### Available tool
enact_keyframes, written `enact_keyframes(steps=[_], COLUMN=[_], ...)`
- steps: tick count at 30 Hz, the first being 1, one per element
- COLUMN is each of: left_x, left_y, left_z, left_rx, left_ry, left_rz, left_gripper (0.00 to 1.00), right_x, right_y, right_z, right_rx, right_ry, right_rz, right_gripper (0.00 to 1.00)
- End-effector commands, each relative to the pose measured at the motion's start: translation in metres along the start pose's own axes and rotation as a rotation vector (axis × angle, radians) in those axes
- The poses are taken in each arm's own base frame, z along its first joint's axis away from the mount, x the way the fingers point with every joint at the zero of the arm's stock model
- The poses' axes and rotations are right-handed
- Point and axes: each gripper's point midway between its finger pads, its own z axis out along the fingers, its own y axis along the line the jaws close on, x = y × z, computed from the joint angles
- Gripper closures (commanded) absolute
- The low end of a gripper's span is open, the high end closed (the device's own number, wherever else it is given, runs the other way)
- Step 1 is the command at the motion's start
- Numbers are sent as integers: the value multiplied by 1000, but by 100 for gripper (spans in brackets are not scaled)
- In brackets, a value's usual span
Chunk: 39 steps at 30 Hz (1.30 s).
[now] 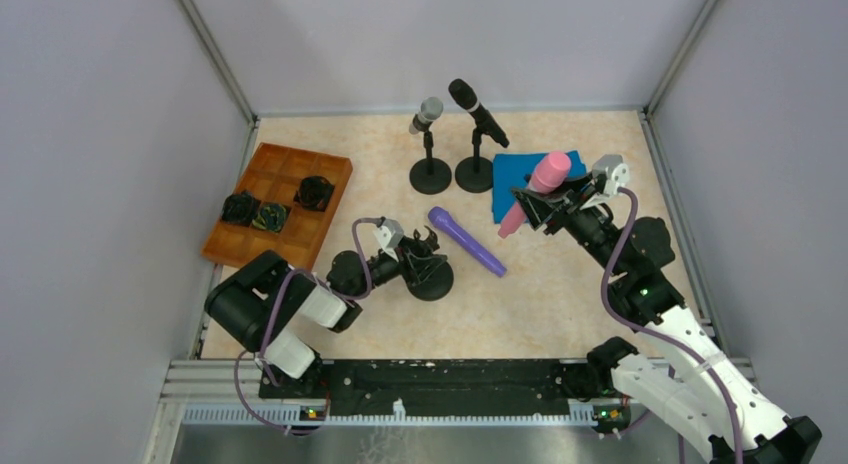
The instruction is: Attach the microphones to the stand
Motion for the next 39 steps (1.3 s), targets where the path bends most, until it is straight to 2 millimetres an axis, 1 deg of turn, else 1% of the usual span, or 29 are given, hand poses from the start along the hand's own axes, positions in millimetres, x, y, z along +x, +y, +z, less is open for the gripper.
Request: enact_keyframes(steps=[1,4,5,10,12,13,16,17,18,19,22,24,27,30,32,34,38,39], left_x=[-35,-36,-37,-43,-44,-45,-48,-48,-48,-50,-51,-52,-50,-47,-46,-46,-45,-45], left_y=[-17,-17,-18,-19,-20,-21,-24,-25,-26,-27,-29,-29,-29,-27,-26,-24,-22,-22], left_z=[5,5,6,9,11,12,13,14,14,15,14,14,15,15,16,16,17,17], left_rx=[91,92,92,103,111,117,139,144,148,153,161,161,160,155,150,135,126,129], left_ry=[-133,-136,-139,-150,-151,-152,-151,-150,-148,-150,-151,-146,-128,-110,-105,-105,-99,-94], left_rz=[55,54,55,61,64,66,66,65,64,62,61,63,69,73,71,63,53,52], left_gripper=[58,66,68,65,68,72,96,100,100,100,100,100,100,100,100,100,100,100], right_x=[-23,-23,-23,-21,-21,-21,-21,-22,-22,-27,-32,-32,-36,-33,-26,-22,-25,-23], right_y=[5,7,7,9,9,10,15,22,29,37,44,49,62,84,100,116,143,146], right_z=[-1,0,0,0,0,0,0,-1,-2,-4,-7,-5,1,10,19,25,27,29], right_rx=[-21,-35,-37,-45,-48,-51,-86,-125,-174,-218,-268,-305,-373,-428,-449,-472,-530,-536], right_ry=[-67,-74,-75,-71,-69,-71,-75,-85,-100,-143,-238,-257,-274,-286,-279,-271,-306,-305], right_rz=[-34,-37,-37,-35,-32,-33,-45,-61,-84,-110,-149,-161,-160,-208,-312,-344,-361,-376], right_gripper=[100,100,100,100,100,100,100,100,100,100,100,100,100,100,100,100,100,100])
